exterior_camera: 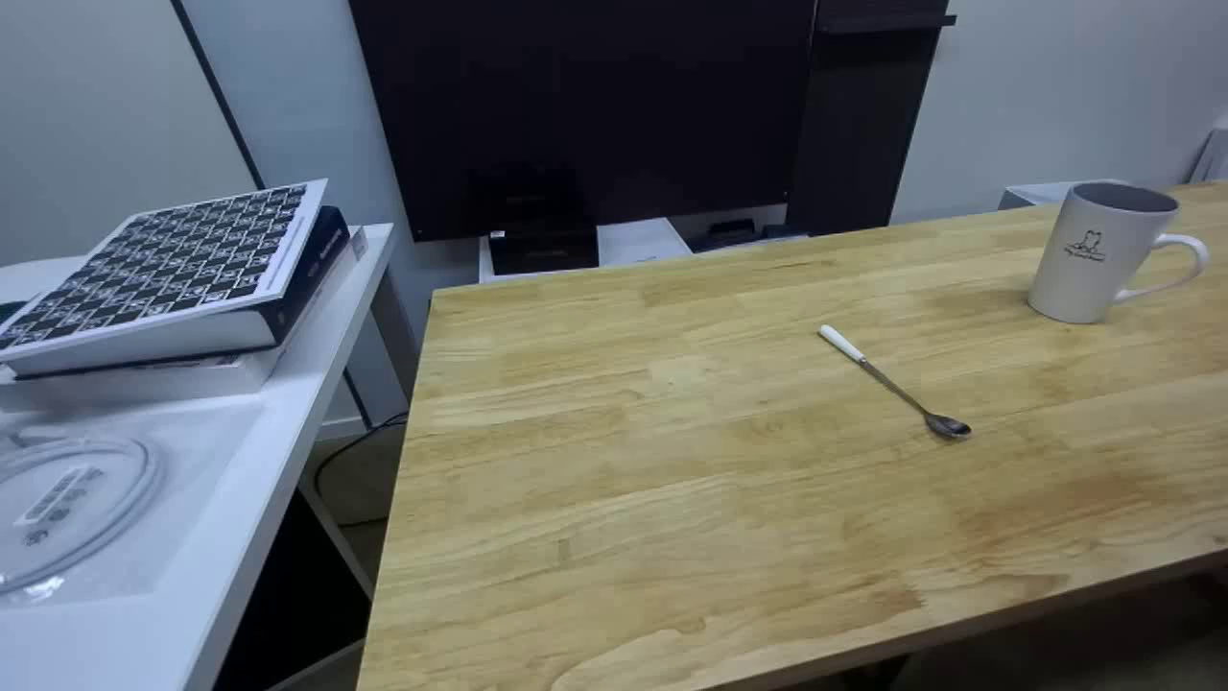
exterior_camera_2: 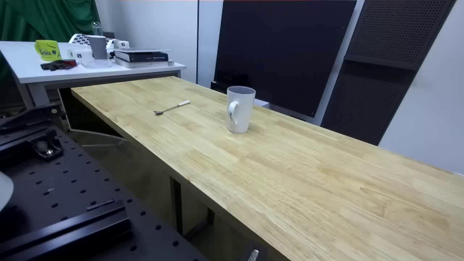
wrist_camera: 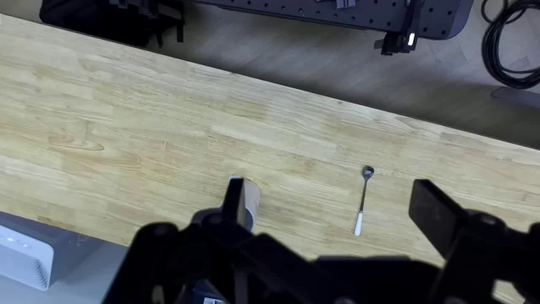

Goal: Place the spoon inside the mug

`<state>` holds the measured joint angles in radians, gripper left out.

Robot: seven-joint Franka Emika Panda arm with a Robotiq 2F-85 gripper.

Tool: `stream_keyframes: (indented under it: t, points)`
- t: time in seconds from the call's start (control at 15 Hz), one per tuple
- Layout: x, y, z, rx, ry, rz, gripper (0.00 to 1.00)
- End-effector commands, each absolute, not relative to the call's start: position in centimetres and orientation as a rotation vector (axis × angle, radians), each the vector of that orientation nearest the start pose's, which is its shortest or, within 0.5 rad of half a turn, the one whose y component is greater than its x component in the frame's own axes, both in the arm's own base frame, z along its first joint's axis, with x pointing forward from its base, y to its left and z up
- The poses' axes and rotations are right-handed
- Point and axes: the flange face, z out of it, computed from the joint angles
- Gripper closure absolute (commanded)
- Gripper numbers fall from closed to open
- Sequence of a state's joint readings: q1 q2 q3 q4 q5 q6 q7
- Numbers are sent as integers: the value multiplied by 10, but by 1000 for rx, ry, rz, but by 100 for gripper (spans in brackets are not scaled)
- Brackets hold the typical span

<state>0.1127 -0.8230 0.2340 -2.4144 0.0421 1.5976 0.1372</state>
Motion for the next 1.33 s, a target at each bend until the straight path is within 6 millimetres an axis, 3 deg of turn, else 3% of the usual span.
stream_keyframes:
  t: [0.0,0.73,1.07,1.27]
  points:
    - [279,125,569,-3262,-219,-31,0]
    - [277,131,574,-3279,-250,-95,0]
    - [349,132,537,-3320,-227,-90,0]
    - [399,138,503,-3331,-234,-64,0]
